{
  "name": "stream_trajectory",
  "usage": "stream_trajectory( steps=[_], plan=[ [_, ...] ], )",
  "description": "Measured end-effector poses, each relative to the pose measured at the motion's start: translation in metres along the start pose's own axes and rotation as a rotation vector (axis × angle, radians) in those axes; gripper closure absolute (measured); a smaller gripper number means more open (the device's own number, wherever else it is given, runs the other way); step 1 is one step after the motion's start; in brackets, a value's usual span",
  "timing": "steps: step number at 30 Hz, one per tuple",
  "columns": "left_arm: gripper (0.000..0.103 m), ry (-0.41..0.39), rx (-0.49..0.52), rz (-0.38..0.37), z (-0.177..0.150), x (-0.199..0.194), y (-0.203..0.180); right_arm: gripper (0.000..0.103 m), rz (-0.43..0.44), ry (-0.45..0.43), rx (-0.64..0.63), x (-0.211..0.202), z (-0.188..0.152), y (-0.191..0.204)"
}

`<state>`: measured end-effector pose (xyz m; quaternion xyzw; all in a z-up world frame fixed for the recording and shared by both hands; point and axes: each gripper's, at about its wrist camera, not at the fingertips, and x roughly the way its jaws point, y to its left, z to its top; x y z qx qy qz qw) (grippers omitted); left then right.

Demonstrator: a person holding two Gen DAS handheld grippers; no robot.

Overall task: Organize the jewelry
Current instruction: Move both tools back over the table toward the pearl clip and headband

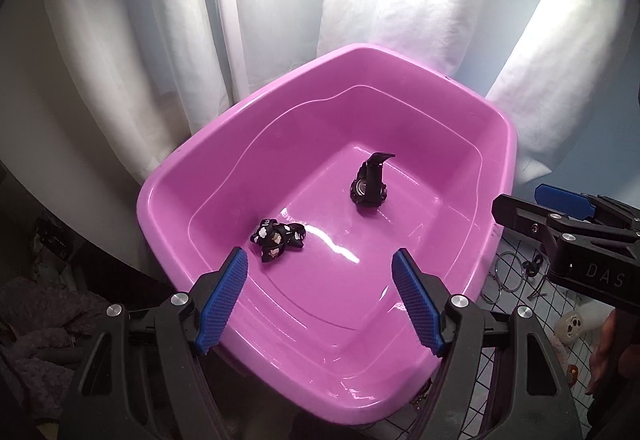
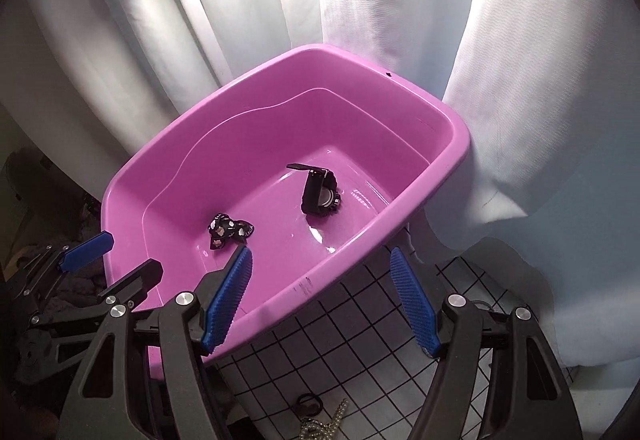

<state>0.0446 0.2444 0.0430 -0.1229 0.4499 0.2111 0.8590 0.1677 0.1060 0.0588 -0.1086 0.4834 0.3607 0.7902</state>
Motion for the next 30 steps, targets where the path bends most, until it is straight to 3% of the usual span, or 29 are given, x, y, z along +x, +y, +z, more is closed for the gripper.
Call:
stream_trajectory(
  steps=[6,12,22,30],
  plan=[
    [0.028,-0.033,0.055,-0.026,-0.016,-0.024,-0.028,0.034,0.001,-0.065,0.064,-0.04,-0.041,-0.022],
    [0.027,-0.046,0.11,-0.066,-0.044,-0.041,-0.06,0.034,-0.053,-0.112,0.164,-0.074,-0.097,-0.059],
    [0.023,0.004,0.134,-0.13,-0.105,-0.042,-0.104,0.034,-0.18,-0.147,0.331,-0.122,-0.232,-0.112],
    [0.018,0.029,0.129,-0.123,-0.162,-0.042,-0.122,0.034,-0.245,-0.172,0.463,-0.156,-0.325,-0.151]
  ],
)
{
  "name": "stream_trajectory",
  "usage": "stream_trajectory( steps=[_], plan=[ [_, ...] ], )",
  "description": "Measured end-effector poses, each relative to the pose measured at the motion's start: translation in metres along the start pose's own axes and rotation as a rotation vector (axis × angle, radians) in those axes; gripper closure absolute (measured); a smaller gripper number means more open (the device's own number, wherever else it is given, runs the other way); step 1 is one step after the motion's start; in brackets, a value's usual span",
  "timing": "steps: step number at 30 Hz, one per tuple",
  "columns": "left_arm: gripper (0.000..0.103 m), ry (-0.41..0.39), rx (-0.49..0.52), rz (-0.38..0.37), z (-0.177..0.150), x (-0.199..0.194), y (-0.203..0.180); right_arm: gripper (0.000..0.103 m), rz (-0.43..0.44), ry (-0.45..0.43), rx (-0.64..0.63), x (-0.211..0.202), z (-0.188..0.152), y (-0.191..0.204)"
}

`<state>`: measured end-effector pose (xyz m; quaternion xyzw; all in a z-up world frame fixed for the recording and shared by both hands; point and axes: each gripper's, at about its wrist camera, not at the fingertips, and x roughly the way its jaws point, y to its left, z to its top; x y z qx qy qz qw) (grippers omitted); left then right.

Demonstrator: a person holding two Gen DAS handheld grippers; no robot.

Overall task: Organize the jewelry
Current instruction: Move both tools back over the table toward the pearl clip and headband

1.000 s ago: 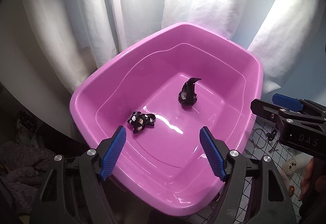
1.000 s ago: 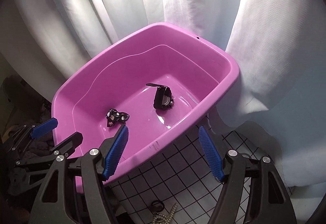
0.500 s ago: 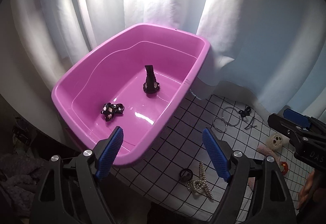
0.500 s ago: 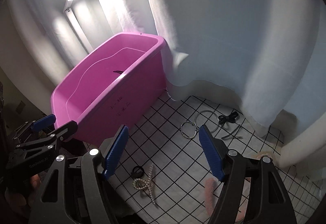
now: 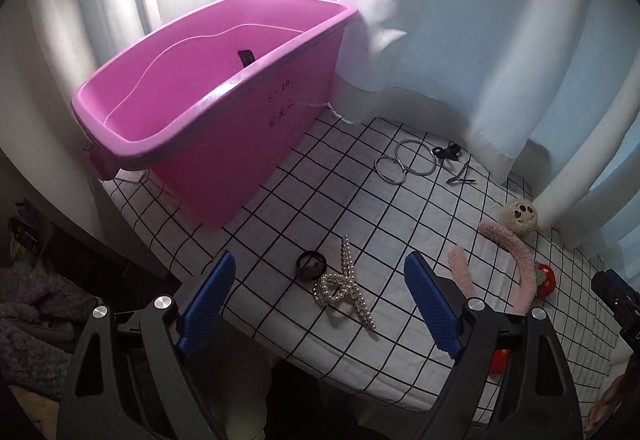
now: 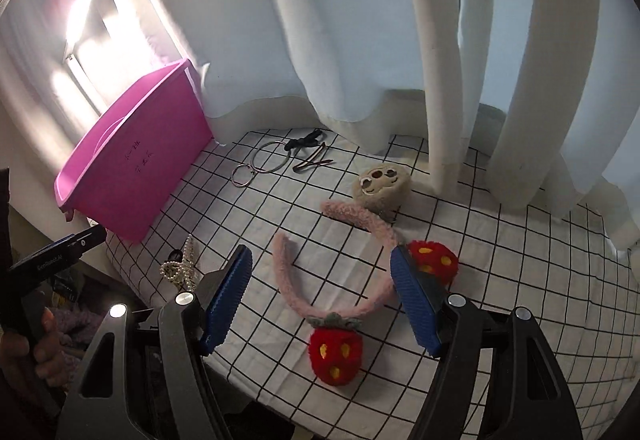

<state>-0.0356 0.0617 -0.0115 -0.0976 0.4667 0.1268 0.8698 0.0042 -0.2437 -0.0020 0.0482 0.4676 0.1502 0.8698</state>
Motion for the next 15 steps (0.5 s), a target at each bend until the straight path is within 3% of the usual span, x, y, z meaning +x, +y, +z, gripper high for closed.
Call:
stream_trajectory(
  steps=[8,15],
  plan=[
    [0.018,0.057,-0.011,0.032,-0.044,0.014,-0.006,0.032,0.0,0.005,0.023,0.001,-0.049,-0.029],
    [0.018,0.063,0.006,0.051,-0.057,0.03,0.002,0.032,-0.015,0.02,0.096,0.014,-0.067,-0.035]
  ],
)
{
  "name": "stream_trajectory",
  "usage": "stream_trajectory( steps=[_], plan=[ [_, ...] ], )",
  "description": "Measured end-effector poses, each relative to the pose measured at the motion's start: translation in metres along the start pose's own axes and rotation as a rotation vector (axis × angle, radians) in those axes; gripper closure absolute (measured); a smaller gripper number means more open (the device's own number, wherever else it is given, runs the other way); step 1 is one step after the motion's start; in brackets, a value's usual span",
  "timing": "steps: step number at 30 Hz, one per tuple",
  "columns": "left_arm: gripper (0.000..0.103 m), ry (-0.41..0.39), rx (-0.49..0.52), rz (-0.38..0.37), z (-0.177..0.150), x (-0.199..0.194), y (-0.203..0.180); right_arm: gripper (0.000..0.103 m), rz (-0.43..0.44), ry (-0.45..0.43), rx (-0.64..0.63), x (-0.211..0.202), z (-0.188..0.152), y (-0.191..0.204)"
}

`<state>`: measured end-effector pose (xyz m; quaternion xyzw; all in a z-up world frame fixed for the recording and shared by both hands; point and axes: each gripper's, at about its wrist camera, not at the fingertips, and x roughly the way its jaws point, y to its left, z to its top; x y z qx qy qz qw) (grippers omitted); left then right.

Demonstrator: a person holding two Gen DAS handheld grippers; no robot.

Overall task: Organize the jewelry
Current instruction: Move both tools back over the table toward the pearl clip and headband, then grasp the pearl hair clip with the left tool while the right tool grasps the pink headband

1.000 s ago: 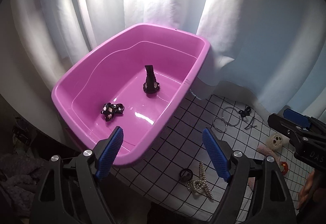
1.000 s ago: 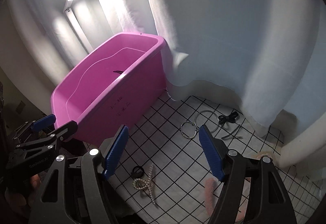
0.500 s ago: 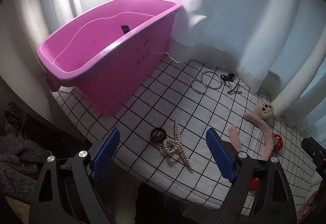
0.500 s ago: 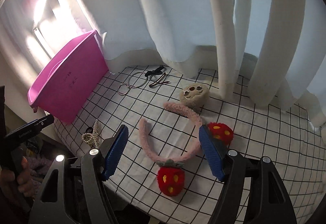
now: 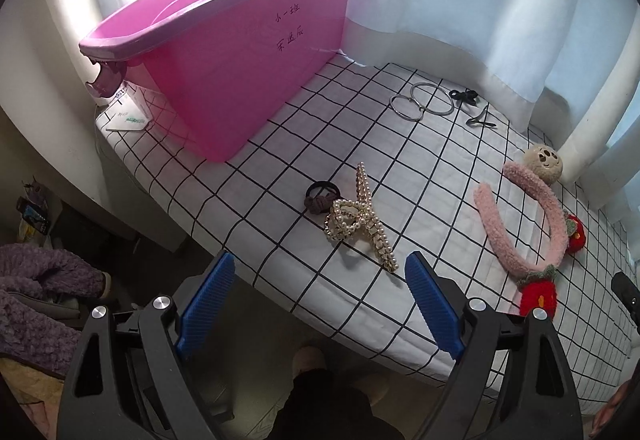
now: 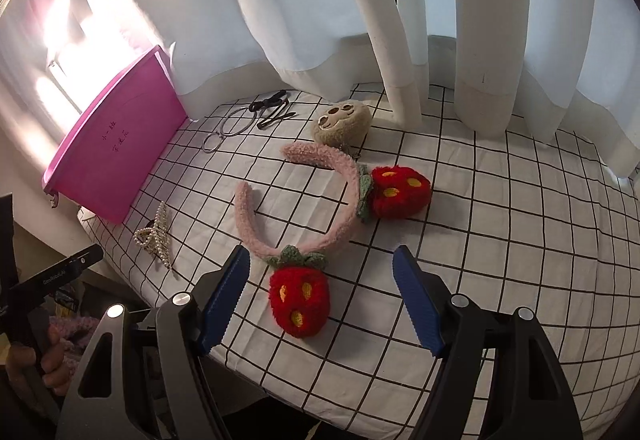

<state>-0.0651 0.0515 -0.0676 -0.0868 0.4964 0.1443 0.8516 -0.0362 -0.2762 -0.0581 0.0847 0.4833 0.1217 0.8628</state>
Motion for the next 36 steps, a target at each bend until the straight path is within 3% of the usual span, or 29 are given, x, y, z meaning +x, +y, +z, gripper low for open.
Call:
stream_trajectory(
  steps=[13,28,36],
  plan=[
    [0.017,0.018,0.05,-0.085,0.005,0.054,-0.01,0.032,-0.125,-0.007,0.152,0.036,-0.001,-0.003],
    [0.017,0.017,-0.076,0.016,0.002,0.089,-0.035,0.032,-0.149,0.038,0.204,0.081,0.008,-0.025],
    [0.017,0.025,-0.102,0.051,-0.001,0.1,-0.047,0.032,-0.183,0.091,0.157,0.11,0.017,-0.027]
  ],
)
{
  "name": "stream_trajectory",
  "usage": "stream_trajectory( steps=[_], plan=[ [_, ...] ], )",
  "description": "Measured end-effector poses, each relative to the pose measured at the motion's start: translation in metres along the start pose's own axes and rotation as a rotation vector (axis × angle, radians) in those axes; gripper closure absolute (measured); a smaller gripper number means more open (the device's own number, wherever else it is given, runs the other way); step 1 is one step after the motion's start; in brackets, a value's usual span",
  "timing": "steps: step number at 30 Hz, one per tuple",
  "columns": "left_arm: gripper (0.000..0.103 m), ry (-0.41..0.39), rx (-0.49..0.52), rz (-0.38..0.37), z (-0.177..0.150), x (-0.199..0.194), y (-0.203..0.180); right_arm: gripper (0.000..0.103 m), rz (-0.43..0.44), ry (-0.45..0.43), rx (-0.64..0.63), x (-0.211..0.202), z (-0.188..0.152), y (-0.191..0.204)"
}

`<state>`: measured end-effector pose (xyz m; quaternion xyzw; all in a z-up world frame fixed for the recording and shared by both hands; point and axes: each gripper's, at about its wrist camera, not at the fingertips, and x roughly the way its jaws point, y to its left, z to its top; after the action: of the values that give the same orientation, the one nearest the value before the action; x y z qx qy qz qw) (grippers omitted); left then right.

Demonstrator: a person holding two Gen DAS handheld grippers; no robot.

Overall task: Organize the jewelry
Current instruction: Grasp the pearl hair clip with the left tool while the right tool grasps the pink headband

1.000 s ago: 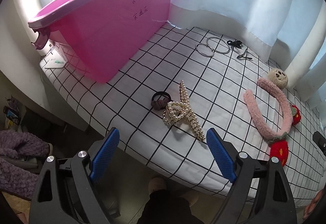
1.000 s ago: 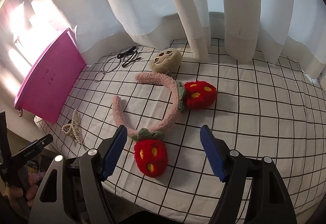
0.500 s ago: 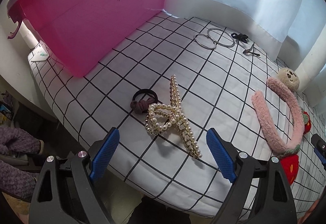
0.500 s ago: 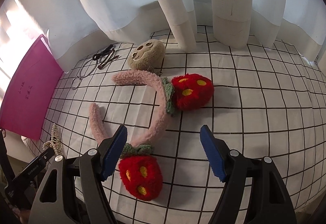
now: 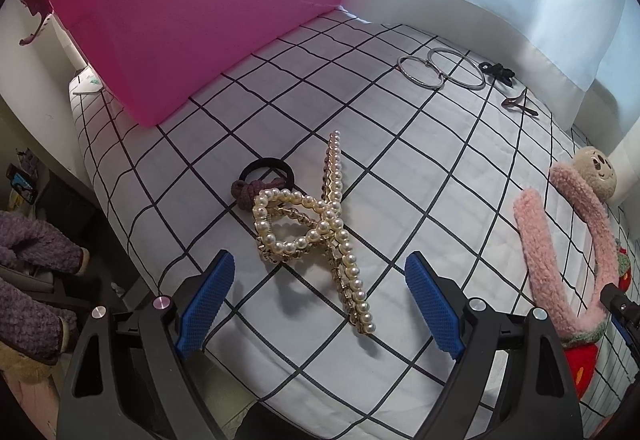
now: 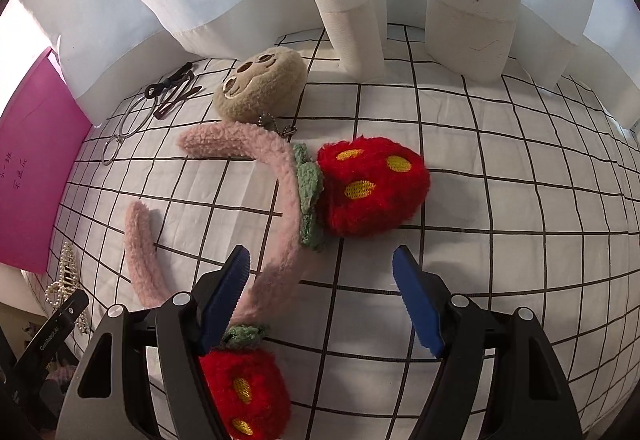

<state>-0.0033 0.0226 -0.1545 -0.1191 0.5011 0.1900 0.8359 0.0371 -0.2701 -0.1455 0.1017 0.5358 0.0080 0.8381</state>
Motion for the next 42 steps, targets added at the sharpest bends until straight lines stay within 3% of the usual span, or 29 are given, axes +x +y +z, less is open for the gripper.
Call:
stream_trajectory(
  steps=[9,13,17,20,29,36,42],
  plan=[
    [0.017,0.014,-0.017,0.049,0.002,0.012,-0.009,0.03,-0.041,-0.008,-0.076,0.016,0.004,0.011],
    [0.015,-0.005,-0.021,0.068,0.002,0.014,-0.011,0.018,-0.057,-0.019,-0.134,0.022,0.001,0.021],
    [0.006,-0.003,-0.05,0.078,0.005,0.018,-0.01,0.009,-0.078,-0.032,-0.193,0.027,-0.005,0.031],
    [0.006,-0.005,-0.092,0.05,0.006,0.021,-0.005,0.009,-0.082,-0.053,-0.201,0.029,-0.005,0.032],
    [0.006,-0.058,-0.101,0.066,0.002,0.019,-0.009,0.008,-0.072,-0.061,-0.227,0.034,0.004,0.032],
    [0.006,-0.051,-0.101,0.066,0.004,0.02,-0.009,0.008,-0.065,-0.123,-0.228,0.036,0.001,0.033],
    [0.006,-0.04,-0.094,0.063,0.004,0.019,-0.008,0.009,-0.061,-0.123,-0.242,0.037,0.004,0.033]
  ],
)
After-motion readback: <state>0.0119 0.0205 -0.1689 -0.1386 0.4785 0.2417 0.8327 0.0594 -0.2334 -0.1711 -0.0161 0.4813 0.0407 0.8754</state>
